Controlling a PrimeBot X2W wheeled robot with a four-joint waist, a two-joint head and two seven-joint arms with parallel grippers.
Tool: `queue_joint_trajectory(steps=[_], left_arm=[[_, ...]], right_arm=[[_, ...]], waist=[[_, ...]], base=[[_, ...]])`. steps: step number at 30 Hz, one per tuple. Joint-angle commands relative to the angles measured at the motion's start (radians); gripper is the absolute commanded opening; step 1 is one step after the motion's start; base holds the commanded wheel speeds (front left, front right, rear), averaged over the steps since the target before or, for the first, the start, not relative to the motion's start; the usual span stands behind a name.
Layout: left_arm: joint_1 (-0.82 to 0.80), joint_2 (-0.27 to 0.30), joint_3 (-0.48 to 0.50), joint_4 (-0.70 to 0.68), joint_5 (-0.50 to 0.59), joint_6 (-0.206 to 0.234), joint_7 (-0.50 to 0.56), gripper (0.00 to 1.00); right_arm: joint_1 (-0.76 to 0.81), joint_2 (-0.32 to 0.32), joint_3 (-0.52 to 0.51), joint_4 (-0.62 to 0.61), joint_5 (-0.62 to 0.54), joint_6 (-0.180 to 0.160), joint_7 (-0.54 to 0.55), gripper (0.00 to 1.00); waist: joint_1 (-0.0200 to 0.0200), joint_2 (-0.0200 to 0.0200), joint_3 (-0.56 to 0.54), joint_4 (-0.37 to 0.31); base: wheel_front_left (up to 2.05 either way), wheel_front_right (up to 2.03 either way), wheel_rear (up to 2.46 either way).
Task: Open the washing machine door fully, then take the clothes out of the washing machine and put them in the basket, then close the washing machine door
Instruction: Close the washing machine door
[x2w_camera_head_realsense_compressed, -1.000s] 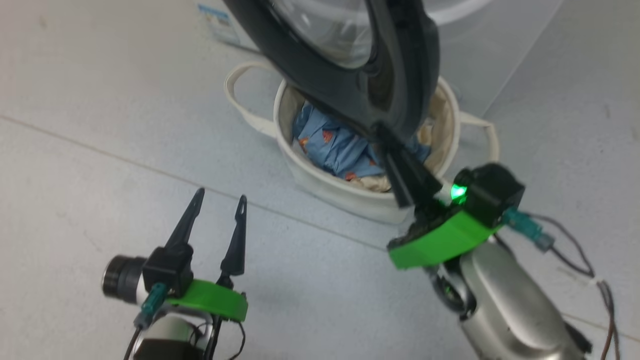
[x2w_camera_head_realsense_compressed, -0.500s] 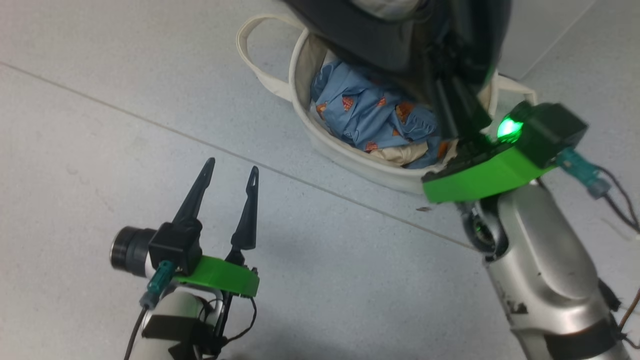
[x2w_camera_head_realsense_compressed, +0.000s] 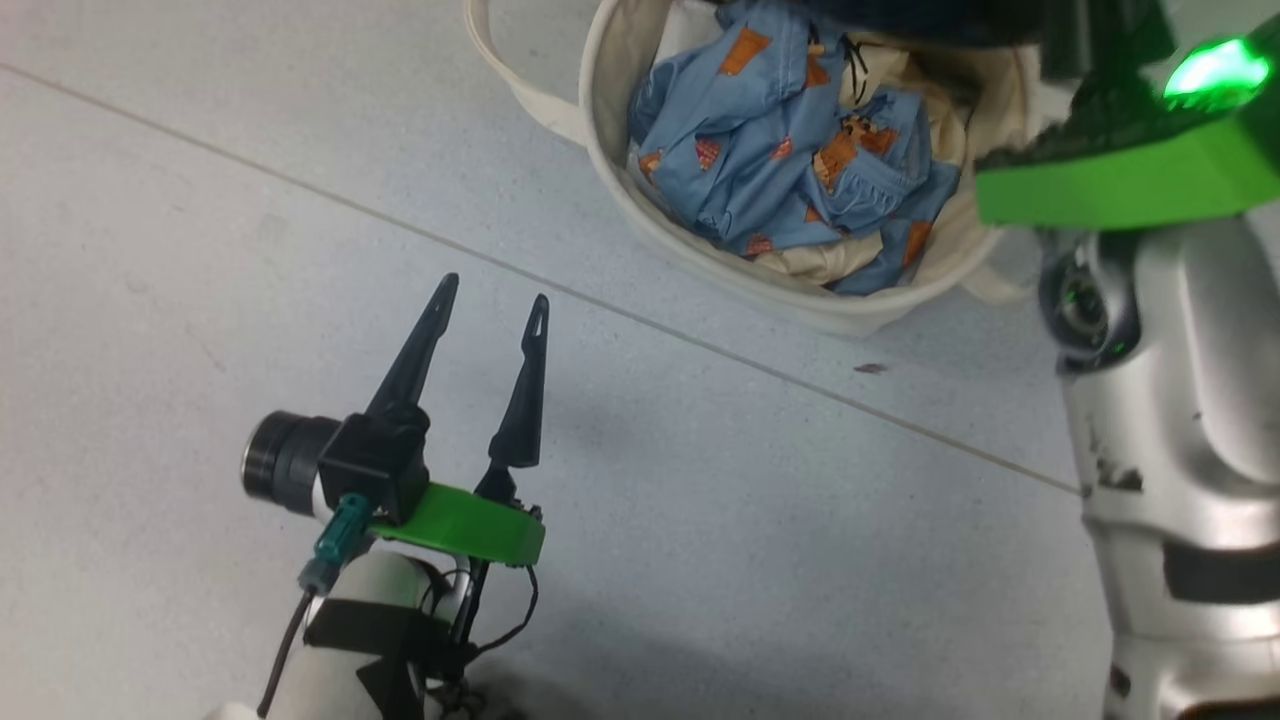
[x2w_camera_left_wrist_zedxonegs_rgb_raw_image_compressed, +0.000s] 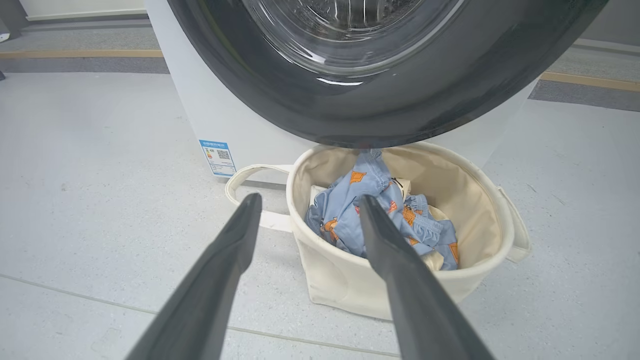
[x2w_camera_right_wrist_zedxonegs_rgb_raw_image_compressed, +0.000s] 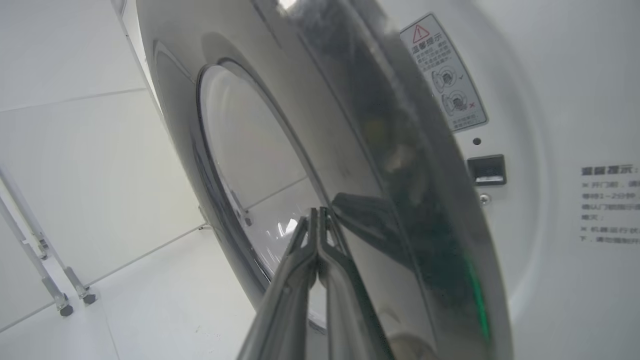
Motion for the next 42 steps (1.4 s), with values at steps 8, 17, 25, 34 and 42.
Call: queue_joint_trajectory(steps=[8, 17, 25, 34, 42], left_arm=[[-0.021, 0.014, 0.007, -0.037, 0.002, 0.011, -0.012, 1.0], [-0.029, 0.013, -0.014, -0.054, -0.008, 0.024, -0.012, 1.0], [-0.045, 0.013, -0.034, -0.061, -0.014, 0.033, -0.012, 1.0], [-0.051, 0.013, -0.021, -0.044, -0.001, 0.031, -0.012, 1.0], [-0.029, 0.015, 0.008, -0.022, 0.011, 0.02, -0.012, 1.0]], right_arm=[[-0.13, 0.021, -0.071, -0.028, 0.002, 0.0, -0.005, 0.0], [-0.223, 0.021, -0.131, -0.001, -0.007, 0.0, -0.005, 0.0], [-0.298, 0.021, -0.16, 0.024, -0.018, 0.0, -0.005, 0.0], [-0.245, 0.021, -0.106, 0.028, 0.022, 0.0, -0.005, 0.0], [-0.139, 0.021, -0.048, 0.005, 0.056, 0.0, -0.005, 0.0]], waist=[[0.0, 0.0, 0.051, 0.014], [0.0, 0.0, 0.086, 0.018], [0.0, 0.0, 0.124, 0.023], [0.0, 0.0, 0.088, -0.002], [0.0, 0.0, -0.005, -0.033]], base=[[0.0, 0.0, 0.0], [0.0, 0.0, 0.0], [0.0, 0.0, 0.0], [0.0, 0.0, 0.0], [0.0, 0.0, 0.0]])
